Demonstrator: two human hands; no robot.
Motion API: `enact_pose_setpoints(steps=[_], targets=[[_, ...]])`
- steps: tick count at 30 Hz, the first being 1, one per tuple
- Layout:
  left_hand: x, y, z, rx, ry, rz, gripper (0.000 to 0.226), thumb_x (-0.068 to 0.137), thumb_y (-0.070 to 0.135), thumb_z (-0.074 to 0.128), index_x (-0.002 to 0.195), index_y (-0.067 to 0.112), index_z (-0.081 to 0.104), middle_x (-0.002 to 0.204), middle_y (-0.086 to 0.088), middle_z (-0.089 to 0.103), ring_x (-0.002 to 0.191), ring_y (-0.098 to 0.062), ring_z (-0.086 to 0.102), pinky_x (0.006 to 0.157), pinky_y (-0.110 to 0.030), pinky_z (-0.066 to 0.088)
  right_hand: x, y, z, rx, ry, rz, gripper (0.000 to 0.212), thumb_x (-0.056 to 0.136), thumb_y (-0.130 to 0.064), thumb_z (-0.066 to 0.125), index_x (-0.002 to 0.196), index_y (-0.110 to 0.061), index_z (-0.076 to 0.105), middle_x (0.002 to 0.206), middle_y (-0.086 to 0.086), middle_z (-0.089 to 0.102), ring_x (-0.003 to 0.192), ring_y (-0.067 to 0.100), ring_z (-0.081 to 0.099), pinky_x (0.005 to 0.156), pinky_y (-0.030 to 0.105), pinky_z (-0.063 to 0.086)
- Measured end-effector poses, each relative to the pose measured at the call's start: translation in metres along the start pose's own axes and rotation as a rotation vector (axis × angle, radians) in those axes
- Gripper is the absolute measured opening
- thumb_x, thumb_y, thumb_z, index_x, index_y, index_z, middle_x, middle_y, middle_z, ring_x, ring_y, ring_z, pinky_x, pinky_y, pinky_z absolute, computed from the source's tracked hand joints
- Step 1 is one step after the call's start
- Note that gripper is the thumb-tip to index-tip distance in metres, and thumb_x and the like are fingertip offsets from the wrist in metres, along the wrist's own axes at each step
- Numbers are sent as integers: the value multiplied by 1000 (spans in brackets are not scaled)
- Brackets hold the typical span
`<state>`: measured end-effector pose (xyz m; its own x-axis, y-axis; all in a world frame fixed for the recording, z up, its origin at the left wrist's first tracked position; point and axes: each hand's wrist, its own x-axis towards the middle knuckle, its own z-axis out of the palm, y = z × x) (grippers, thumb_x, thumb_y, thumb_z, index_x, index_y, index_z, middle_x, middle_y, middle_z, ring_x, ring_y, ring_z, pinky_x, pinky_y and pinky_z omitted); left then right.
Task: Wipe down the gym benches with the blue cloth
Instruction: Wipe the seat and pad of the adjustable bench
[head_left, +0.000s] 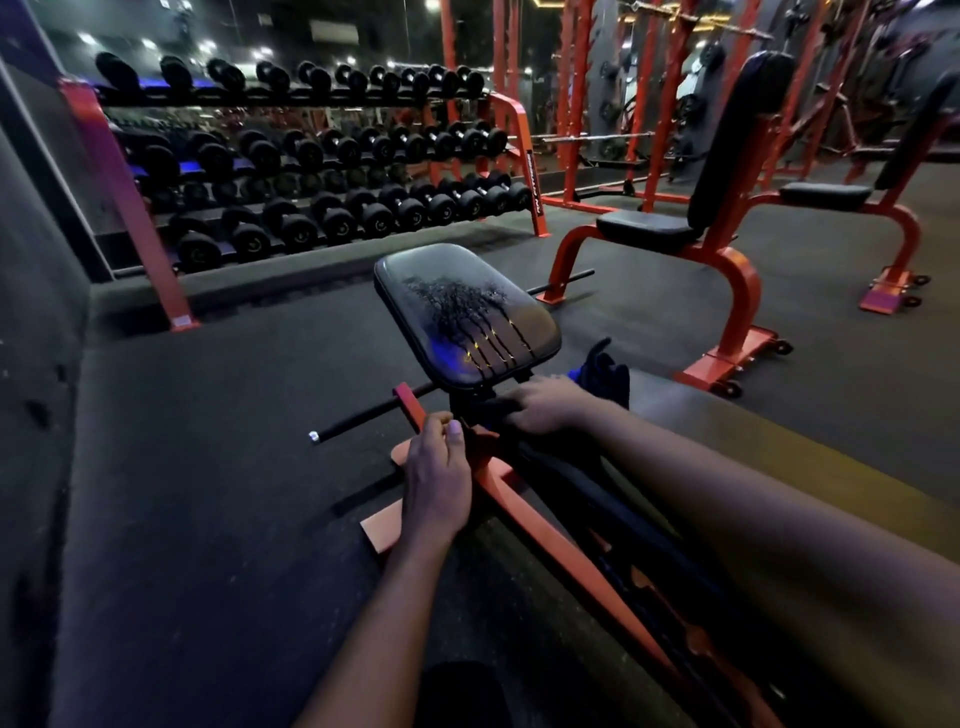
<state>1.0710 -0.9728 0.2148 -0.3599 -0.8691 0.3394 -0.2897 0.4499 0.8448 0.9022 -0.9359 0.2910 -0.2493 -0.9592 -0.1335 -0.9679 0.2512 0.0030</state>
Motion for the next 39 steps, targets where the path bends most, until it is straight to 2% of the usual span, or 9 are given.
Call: enact_pose_setpoints(steps=[5, 9, 12, 15, 20, 23, 27, 32, 39], targets=[[-1, 7, -14, -27, -26, 14, 23, 104, 29, 38, 111, 17, 56, 98, -7, 61, 91, -22, 56, 70, -27, 32, -56, -25, 13, -169, -33, -187, 52, 94, -28, 48, 145, -29, 43, 156, -14, 33, 148, 10, 15, 113, 61, 22], [-5, 2, -17, -38, -94, 25, 25, 104, 35, 35, 111, 24, 55, 100, -5, 62, 91, -21, 58, 73, -30, 39, -85, -20, 24, -144, -7, -131, 52, 94, -29, 47, 145, -34, 42, 158, -26, 20, 151, 11, 2, 112, 71, 11], [-7, 6, -12, -60, -157, 49, 20, 104, 39, 33, 102, 32, 52, 94, -3, 61, 87, -24, 60, 74, -37, 48, -66, -15, 10, 52, 0, 0, 55, 94, -27, 45, 147, -41, 36, 160, -21, 19, 151, 14, 9, 112, 71, 11], [-4, 17, -4, -40, -202, 81, 22, 105, 33, 33, 108, 27, 53, 99, 4, 60, 90, -13, 55, 67, -22, 35, -41, 12, -6, 213, 39, 217, 56, 97, -29, 43, 148, -48, 31, 159, 6, 31, 145, 25, 31, 116, 54, 21], [21, 25, 27, 11, -130, 156, 22, 105, 27, 38, 105, 18, 58, 92, 3, 61, 82, -12, 55, 69, -24, 32, -18, 89, -12, 367, 169, 442, 50, 95, -28, 45, 141, -47, 45, 147, 0, 49, 139, 27, 40, 109, 47, 24], [48, 35, 47, 34, -66, 163, 22, 104, 23, 39, 99, 12, 58, 83, -3, 59, 68, 3, 53, 62, -19, 35, 5, 117, -17, 545, 233, 553, 40, 91, -29, 49, 130, -38, 55, 137, 8, 57, 129, 33, 49, 110, 50, 25], [96, 57, 65, 106, 38, 186, 23, 104, 25, 38, 94, 13, 54, 81, -7, 56, 66, -7, 50, 65, -27, 46, 31, 130, -28, 785, 428, 453, 25, 90, -34, 50, 112, -30, 60, 116, 13, 66, 110, 36, 59, 98, 44, 45], [142, 51, 54, 164, 145, 195, 31, 100, 38, 32, 93, 18, 55, 80, -1, 55, 78, -22, 53, 73, -39, 44, 48, 116, -50, 931, 577, 342, 26, 93, -32, 49, 114, -21, 62, 108, 17, 67, 104, 36, 60, 88, 40, 49], [229, 0, 0, 204, 226, 234, 24, 103, 27, 37, 104, 17, 59, 103, -7, 59, 92, -16, 50, 77, -28, 35, 92, 76, -80, 871, 827, 383, 28, 90, -46, 45, 93, -22, 60, 94, 9, 65, 91, 35, 60, 83, 47, 51]])
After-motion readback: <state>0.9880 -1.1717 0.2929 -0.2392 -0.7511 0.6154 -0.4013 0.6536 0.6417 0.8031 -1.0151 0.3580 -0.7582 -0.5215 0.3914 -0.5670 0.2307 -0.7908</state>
